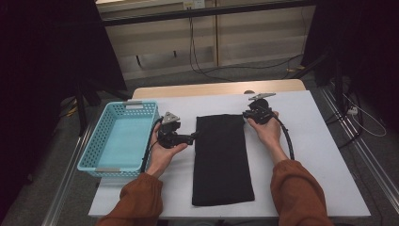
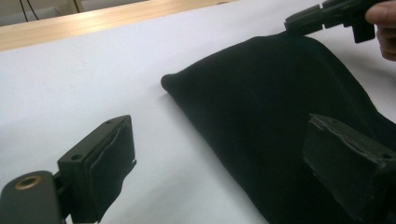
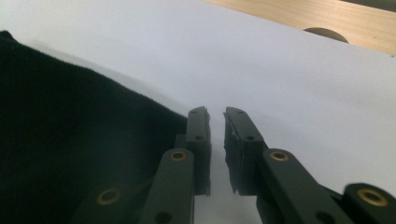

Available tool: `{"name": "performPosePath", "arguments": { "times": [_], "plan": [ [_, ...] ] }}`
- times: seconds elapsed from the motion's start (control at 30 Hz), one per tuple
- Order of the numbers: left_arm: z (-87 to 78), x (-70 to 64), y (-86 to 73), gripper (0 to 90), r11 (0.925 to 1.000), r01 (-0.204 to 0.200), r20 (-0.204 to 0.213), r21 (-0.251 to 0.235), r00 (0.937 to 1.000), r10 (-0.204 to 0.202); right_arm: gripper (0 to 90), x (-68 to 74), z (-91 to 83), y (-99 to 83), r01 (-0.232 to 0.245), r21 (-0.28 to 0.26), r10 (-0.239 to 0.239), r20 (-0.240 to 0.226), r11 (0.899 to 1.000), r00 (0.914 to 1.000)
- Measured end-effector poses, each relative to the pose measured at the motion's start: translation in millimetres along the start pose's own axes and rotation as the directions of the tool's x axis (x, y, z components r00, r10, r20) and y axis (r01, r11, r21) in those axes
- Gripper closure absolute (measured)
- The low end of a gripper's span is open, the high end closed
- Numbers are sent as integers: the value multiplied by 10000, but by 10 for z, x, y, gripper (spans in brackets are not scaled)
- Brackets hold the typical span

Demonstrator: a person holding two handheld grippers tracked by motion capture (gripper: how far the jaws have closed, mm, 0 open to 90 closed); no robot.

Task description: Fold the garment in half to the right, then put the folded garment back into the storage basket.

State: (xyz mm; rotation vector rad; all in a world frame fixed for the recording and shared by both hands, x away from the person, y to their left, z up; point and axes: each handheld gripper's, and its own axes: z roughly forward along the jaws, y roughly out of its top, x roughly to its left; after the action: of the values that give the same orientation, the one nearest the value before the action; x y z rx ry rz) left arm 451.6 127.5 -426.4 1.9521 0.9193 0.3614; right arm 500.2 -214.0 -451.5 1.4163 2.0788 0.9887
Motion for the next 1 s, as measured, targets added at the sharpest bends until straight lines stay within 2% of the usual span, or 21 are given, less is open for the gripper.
{"name": "performPosePath", "arguments": {
  "times": [0.13, 0.2, 0.43, 0.5, 0.6, 0.7, 0.8, 0.87, 1.0],
  "plan": [
    [-12, 15, 2, 80, 10000, 72, 19, 16, 10000, -72, 697, -42, -109, -57, -191, -282, 194, 97, 9994, 9998],
    [-18, 13, 5, 73, 9999, 128, 78, -38, 9999, -128, 656, -68, -171, -98, -417, -444, 410, -160, 9981, 9990],
    [-25, 9, 15, 51, 9995, 221, 227, -209, 9995, -217, 519, 7, -363, -210, -191, -590, 122, -1144, 9981, 9934],
    [-26, 18, 11, 48, 9998, -12, 325, -181, 9995, 18, 486, 41, -394, -225, 46, -565, -114, -1205, 9984, 9926],
    [-39, 28, 6, 45, 9996, 201, 322, -211, 9993, -194, 443, 76, -440, -225, 299, -431, -358, -1444, 9986, 9889],
    [-59, 36, 3, 45, 9991, 276, 292, -323, 9992, -266, 407, 106, -520, -209, 260, -561, -353, -1726, 9981, 9844],
    [-78, 53, 1, 45, 9990, 298, 284, -344, 9992, -288, 381, 166, -608, -217, 410, -598, -525, -2066, 9974, 9770],
    [-79, 49, -3, 45, 9991, 277, 178, -308, 9995, -272, 329, 207, -656, -242, 476, -463, -579, -2551, 9978, 9652],
    [-66, 22, -10, 45, 9996, 161, 208, -232, 9997, -156, 310, 316, -766, -325, 908, -396, -985, -2911, 9951, 9516]
  ]
}}
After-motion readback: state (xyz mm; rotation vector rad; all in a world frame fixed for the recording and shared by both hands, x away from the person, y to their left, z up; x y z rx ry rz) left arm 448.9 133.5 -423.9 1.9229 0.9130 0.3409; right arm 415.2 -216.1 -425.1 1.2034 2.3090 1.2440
